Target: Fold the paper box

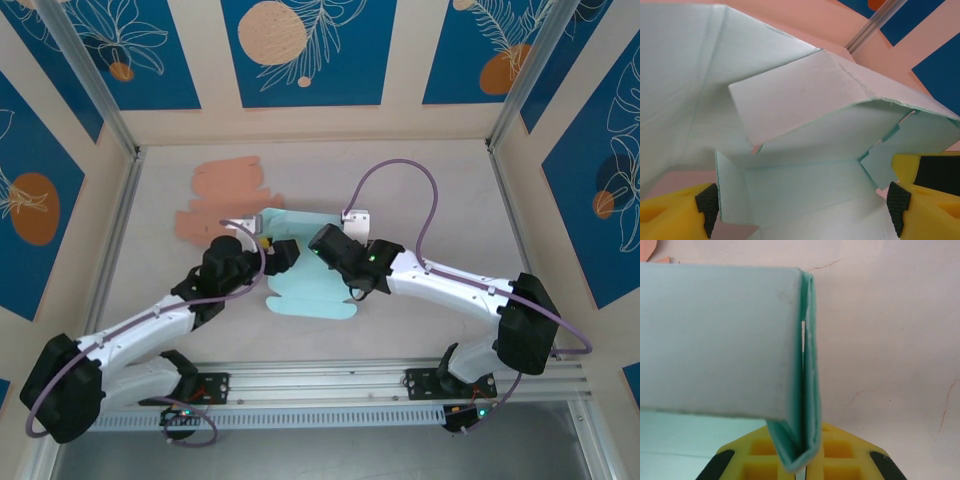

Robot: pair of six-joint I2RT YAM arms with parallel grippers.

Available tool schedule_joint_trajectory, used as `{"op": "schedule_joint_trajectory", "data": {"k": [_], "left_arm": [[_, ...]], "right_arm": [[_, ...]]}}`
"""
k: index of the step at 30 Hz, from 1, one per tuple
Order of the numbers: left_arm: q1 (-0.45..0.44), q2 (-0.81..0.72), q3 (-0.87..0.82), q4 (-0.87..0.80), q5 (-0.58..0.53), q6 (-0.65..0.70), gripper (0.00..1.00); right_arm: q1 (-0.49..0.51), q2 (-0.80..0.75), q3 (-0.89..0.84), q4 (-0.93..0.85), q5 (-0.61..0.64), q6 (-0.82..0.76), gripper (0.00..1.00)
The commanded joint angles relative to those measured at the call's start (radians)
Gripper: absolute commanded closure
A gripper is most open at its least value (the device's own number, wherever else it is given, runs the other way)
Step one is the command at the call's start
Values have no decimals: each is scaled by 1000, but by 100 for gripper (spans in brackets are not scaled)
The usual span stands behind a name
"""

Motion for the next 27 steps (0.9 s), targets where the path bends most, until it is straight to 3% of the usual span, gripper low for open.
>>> {"op": "schedule_joint_trajectory", "data": {"k": [1, 12, 20, 27], "left_arm": [[-19, 42, 39, 87, 55, 14, 15], [-76, 116, 58, 165, 130, 14, 28], [-68, -125, 97, -116, 83, 254, 26], [-45, -349, 95, -213, -83, 427, 22]], "right_arm": [[9, -19, -2, 32, 17, 29, 100], [-9, 16, 9, 40, -40, 39, 100], [-36, 5, 13, 41, -80, 7, 100], [-50, 5, 32, 35, -133, -34, 100]]}}
